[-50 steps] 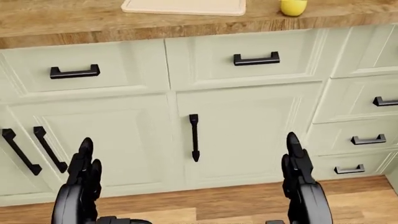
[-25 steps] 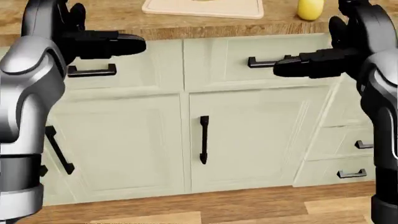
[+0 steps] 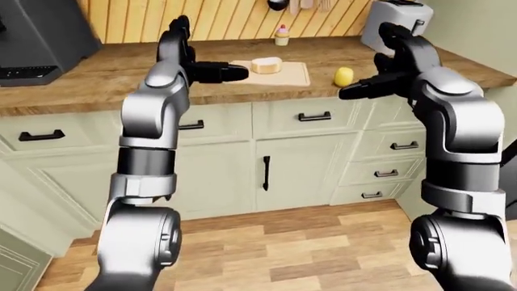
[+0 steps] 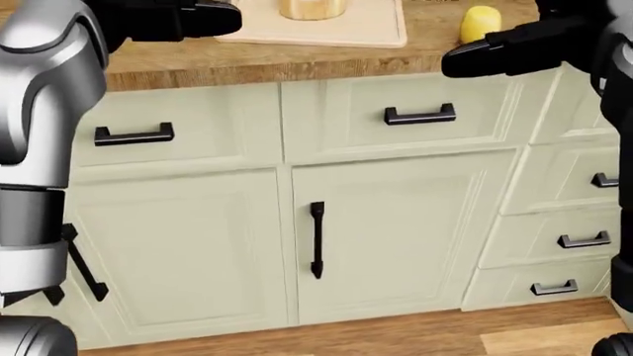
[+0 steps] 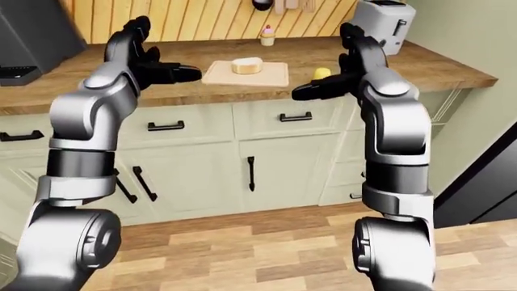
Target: Pick up the wedge of cheese and place it on the slice of bread to prepare a simple cheese on bread dish.
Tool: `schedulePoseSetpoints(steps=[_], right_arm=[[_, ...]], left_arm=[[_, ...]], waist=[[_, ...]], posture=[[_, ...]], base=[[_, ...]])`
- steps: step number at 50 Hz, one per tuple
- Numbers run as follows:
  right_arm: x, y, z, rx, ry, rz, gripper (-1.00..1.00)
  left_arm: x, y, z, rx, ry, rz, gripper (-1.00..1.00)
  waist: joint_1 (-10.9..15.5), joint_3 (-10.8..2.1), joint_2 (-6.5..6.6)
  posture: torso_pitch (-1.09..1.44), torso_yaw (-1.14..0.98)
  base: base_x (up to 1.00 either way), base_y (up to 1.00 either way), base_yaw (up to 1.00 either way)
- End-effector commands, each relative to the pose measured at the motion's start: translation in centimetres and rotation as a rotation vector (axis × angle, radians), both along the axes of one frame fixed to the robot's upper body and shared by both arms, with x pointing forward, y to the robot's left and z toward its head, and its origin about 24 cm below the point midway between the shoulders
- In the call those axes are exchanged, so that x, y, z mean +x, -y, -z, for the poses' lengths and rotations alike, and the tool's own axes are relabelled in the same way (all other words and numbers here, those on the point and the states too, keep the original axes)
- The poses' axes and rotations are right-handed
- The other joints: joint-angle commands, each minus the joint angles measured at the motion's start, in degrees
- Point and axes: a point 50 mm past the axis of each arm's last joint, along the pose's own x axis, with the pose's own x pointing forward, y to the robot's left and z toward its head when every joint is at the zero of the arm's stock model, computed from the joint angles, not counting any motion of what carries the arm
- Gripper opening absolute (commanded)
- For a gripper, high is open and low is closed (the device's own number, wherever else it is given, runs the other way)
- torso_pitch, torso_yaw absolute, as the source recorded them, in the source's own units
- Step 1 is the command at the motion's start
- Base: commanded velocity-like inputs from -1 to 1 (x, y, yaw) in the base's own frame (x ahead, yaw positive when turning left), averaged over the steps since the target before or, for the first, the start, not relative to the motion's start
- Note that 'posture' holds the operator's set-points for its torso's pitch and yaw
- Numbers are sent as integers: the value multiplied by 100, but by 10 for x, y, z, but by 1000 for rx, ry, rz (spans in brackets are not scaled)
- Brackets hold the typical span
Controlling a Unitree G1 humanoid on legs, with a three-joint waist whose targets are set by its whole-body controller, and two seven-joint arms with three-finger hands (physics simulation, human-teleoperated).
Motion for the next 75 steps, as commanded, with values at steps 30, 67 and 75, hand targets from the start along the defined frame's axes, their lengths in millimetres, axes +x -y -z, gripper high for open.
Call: schedulePoseSetpoints(steps=[30, 67, 75], right_arm=[[-11, 7, -25, -21, 90, 13, 100], [-15, 2, -34, -22, 93, -13, 100], [-13, 0, -33, -28, 88, -19, 100]], left_arm=[[-7, 10, -28, 14, 104, 28, 100], [-8, 9, -30, 9, 110, 30, 100], [-8, 10, -31, 12, 113, 31, 100]], waist=[[-38, -101, 2], [6, -117, -454], [-94, -95, 89]], posture=[[0, 0], [0, 0], [0, 0]], base=[[16, 0, 0], [23, 0, 0], [25, 0, 0]])
